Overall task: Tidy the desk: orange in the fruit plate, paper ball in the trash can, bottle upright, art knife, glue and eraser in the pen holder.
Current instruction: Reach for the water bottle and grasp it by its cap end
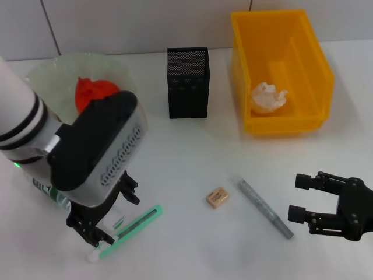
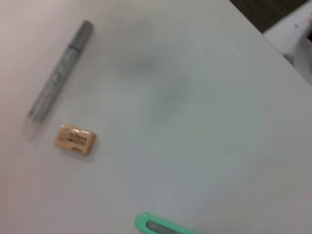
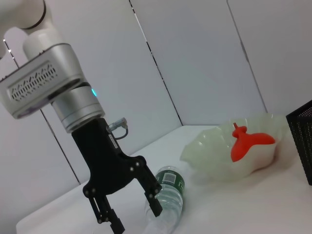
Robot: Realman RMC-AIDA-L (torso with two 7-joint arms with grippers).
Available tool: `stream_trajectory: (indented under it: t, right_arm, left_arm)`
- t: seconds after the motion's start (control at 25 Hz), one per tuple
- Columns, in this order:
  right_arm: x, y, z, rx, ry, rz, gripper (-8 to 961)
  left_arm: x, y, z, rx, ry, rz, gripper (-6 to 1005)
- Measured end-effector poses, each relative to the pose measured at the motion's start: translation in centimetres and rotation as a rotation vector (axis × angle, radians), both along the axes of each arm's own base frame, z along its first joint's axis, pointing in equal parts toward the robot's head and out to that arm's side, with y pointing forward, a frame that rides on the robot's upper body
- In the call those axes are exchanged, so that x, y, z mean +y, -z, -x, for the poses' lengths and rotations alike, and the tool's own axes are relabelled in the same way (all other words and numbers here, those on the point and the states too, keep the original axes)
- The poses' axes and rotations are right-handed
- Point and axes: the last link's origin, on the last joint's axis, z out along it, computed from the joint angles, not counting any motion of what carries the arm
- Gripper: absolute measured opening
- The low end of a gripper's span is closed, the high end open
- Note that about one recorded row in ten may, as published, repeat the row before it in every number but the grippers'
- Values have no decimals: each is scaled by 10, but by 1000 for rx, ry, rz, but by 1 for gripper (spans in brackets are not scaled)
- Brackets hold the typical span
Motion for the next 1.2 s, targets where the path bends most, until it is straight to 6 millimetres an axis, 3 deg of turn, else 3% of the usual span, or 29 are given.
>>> stream_trajectory:
  t: [0.48,1.2]
  right_arm:
    - [1,3,2,17,-1,6,833]
    - [0,4,1,17,2,10,831]
  left_arm:
    - [8,15,-9,125,103,43,753]
    - [13,35,0,209,143,78,751]
